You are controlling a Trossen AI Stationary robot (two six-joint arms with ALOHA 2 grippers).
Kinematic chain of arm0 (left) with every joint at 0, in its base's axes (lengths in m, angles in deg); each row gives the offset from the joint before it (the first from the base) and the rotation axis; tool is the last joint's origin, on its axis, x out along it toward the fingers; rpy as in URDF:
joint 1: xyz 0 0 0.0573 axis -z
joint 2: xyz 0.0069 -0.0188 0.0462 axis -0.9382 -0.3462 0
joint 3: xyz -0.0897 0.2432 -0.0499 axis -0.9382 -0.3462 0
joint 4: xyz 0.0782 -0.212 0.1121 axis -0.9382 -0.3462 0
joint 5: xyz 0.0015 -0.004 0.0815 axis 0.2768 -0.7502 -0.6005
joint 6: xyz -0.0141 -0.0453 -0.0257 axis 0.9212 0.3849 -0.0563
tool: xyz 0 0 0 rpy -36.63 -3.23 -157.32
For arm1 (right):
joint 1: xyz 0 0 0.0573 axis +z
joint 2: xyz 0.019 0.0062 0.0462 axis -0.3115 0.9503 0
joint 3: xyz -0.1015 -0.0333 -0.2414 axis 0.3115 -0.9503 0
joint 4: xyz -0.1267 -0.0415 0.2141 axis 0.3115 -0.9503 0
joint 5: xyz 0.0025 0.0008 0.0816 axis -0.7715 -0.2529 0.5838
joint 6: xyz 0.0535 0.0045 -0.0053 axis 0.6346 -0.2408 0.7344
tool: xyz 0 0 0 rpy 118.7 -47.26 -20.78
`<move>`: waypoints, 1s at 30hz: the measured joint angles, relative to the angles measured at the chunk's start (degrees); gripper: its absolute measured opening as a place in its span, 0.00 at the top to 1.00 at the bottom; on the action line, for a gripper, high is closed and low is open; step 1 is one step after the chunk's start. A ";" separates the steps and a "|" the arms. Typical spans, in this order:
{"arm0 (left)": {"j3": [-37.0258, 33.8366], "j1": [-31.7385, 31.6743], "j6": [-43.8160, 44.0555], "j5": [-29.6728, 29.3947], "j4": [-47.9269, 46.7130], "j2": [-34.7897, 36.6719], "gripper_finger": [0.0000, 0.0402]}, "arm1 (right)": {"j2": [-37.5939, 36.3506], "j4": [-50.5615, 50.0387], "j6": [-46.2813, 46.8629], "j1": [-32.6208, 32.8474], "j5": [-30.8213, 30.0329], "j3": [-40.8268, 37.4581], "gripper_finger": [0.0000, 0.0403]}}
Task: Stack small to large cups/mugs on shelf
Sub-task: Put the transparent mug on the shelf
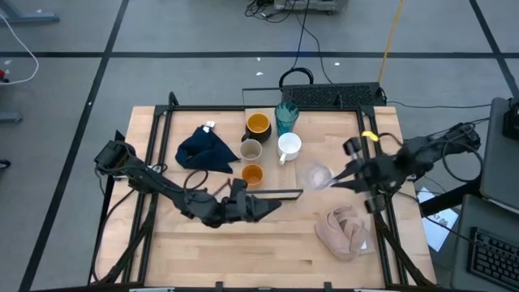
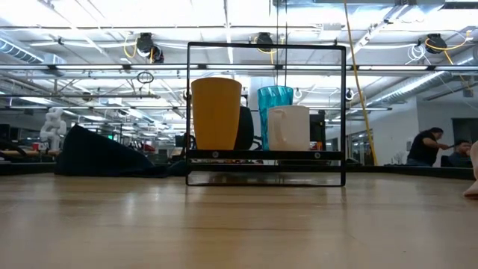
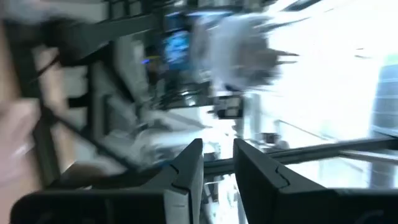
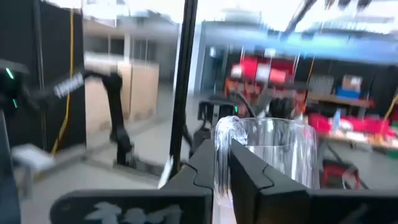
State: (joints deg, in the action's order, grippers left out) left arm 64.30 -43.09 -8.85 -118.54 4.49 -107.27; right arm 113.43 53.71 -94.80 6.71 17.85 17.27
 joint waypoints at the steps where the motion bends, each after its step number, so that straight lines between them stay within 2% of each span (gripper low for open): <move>1: 0.00 -0.01 -2.45 0.00 2.45 0.00 0.78 | -1.58 2.34 0.37 0.00 0.04 -1.96 0.97; 6: 0.04 -0.34 -13.03 0.69 9.87 0.02 0.78 | -9.08 17.24 4.10 -0.04 0.12 -15.08 0.97; 9: 0.04 -0.37 -14.74 1.79 12.79 0.27 0.78 | -12.92 26.18 7.10 -0.35 -0.07 -23.63 0.97; 16: 0.04 -0.37 -15.45 4.62 12.65 1.95 0.78 | -17.69 46.59 15.05 -1.65 -0.18 -42.51 0.97; 20: 0.04 -0.37 -21.58 6.86 12.25 3.48 0.78 | -18.19 55.96 17.93 -2.31 -0.24 -51.16 0.97; 23: 0.04 -0.99 -21.01 10.78 12.20 4.91 0.78 | -18.22 59.80 17.86 -3.05 -0.25 -55.32 0.97; 27: 0.04 -3.26 -21.54 23.34 12.19 6.51 0.78 | -18.18 58.46 17.20 -5.22 -0.32 -57.99 0.97; 30: 0.04 -3.76 -20.18 24.26 11.99 7.22 0.78 | -17.91 56.66 14.09 -7.22 -0.01 -57.91 0.97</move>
State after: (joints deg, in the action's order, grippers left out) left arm 64.33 -46.85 -29.03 -94.28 16.47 -100.05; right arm 95.51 110.38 -80.71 -0.50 17.84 -40.64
